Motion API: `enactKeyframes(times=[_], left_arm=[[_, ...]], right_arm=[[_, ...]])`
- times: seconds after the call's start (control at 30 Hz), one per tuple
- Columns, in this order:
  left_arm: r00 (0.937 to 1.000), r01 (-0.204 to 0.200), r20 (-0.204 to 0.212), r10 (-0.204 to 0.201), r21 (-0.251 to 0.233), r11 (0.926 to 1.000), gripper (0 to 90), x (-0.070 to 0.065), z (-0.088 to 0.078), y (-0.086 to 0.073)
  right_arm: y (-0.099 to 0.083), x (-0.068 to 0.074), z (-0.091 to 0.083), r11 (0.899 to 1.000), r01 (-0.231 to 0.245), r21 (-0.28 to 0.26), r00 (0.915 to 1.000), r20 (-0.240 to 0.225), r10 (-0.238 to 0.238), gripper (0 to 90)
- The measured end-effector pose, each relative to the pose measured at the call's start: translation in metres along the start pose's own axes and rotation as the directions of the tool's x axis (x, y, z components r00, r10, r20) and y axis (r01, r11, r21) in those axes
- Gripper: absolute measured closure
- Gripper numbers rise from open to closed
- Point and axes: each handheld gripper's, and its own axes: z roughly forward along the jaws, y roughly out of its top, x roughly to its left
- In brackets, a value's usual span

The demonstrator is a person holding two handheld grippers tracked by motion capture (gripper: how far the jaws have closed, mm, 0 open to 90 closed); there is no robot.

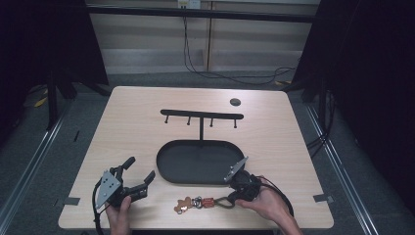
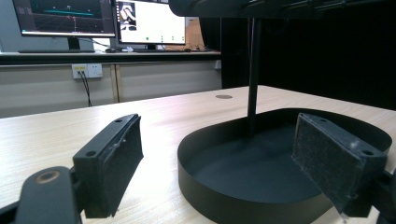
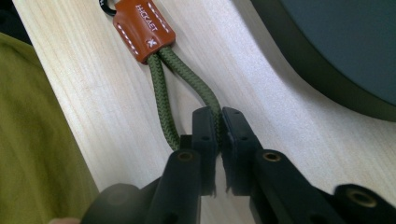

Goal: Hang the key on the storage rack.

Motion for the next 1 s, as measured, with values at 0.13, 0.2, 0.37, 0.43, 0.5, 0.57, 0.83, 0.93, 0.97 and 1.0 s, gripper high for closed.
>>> enactKeyframes(times=[0.13,0.2,0.37,0.43,0.5,0.57,0.83,0.93,0.97,1.0], left_arm=[[1.0000,-0.001,0.000,0.001,0.001,1.0000,15.7,0.000,0.000,0.000],[1.0000,-0.001,0.000,0.001,0.001,1.0000,15.7,0.000,0.000,0.000],[1.0000,-0.001,0.001,0.001,0.000,1.0000,15.7,0.000,0.000,0.000],[1.0000,-0.002,-0.003,0.002,0.000,1.0000,15.7,0.000,0.000,0.000],[1.0000,-0.002,-0.002,0.002,0.000,1.0000,15.7,0.000,0.000,0.000],[1.0000,-0.001,0.000,0.001,0.001,1.0000,15.7,0.000,0.000,0.000],[1.0000,0.000,0.000,0.000,0.000,1.0000,15.7,0.000,0.000,0.000],[1.0000,0.000,0.000,0.000,0.000,1.0000,15.7,0.000,0.000,0.000],[1.0000,0.000,0.000,0.000,0.000,1.0000,15.7,0.000,0.000,0.000],[1.0000,0.000,0.000,0.000,0.000,1.0000,15.7,0.000,0.000,0.000]], right_arm=[[0.003,-0.001,0.000,1.000,0.000,0.018,1.0000,-0.004,0.000,85.1],[0.007,-0.003,-0.001,0.999,-0.010,0.037,0.9999,0.008,0.010,85.2],[0.015,-0.005,-0.009,0.999,-0.014,0.047,0.9999,0.000,0.014,85.4],[0.018,-0.005,-0.013,0.998,-0.005,0.056,1.0000,-0.004,0.005,85.5],[0.021,-0.005,-0.017,0.998,0.000,0.062,1.0000,-0.008,0.000,85.5],[0.025,-0.005,-0.020,0.997,0.008,0.075,0.9999,-0.013,-0.007,85.5],[0.046,-0.006,-0.036,0.990,0.004,0.140,1.0000,-0.009,-0.003,85.4],[0.053,-0.006,-0.041,0.988,0.018,0.153,0.9996,-0.027,-0.014,85.4],[0.055,-0.007,-0.043,0.986,0.028,0.162,0.9992,-0.033,-0.023,85.4],[0.055,-0.007,-0.043,0.986,0.028,0.162,0.9992,-0.033,-0.023,85.4]])
